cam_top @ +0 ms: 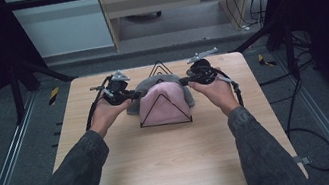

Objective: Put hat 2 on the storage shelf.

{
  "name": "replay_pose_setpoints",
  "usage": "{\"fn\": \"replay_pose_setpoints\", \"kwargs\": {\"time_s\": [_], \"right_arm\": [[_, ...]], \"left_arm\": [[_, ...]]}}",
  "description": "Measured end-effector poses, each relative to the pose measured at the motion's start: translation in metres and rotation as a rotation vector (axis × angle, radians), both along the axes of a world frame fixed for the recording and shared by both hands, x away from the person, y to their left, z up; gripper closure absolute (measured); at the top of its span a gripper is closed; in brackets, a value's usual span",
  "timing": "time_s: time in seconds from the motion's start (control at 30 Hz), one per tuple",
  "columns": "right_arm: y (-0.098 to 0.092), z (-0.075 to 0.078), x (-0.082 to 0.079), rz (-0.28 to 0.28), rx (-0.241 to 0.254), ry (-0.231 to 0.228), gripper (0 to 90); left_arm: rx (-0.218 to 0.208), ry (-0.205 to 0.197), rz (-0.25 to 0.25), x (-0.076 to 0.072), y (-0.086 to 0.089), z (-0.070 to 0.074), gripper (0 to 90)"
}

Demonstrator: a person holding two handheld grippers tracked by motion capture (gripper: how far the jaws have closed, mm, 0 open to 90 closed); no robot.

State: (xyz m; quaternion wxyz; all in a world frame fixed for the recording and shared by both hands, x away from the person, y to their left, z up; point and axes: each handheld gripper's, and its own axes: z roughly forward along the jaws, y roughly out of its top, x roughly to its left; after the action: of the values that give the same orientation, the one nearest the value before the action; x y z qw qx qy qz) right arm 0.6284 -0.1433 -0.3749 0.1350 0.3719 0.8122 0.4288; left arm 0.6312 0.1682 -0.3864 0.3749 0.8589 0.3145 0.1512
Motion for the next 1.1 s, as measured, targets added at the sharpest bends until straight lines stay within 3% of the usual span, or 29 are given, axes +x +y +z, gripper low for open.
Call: {"fn": "replay_pose_setpoints", "kwargs": {"time_s": [0.27, 0.4, 0.67, 0.83, 0.97, 1.1], "right_arm": [[-0.001, 0.000, -0.003, -0.017, 0.012, 0.001, 81.1], [-0.005, 0.004, -0.007, -0.029, 0.021, -0.017, 76.7], [-0.006, 0.011, -0.012, -0.037, 0.036, -0.051, 74.7], [-0.005, 0.014, -0.014, -0.060, 0.054, -0.070, 66.9], [-0.004, 0.017, -0.017, -0.063, 0.068, -0.087, 62.3], [-0.002, 0.019, -0.021, -0.073, 0.049, -0.100, 55.9]], "left_arm": [[-0.028, -0.035, 0.025, -0.008, 0.003, 0.005, 71.6], [-0.018, -0.062, 0.038, -0.012, 0.006, 0.010, 65.5], [-0.055, -0.085, 0.067, -0.017, 0.010, 0.026, 58.8], [-0.086, -0.087, 0.066, -0.020, 0.009, 0.032, 56.2], [-0.076, -0.102, 0.075, -0.023, 0.007, 0.035, 51.0], [-0.056, -0.114, 0.091, -0.027, 0.004, 0.040, 40.9]]}}
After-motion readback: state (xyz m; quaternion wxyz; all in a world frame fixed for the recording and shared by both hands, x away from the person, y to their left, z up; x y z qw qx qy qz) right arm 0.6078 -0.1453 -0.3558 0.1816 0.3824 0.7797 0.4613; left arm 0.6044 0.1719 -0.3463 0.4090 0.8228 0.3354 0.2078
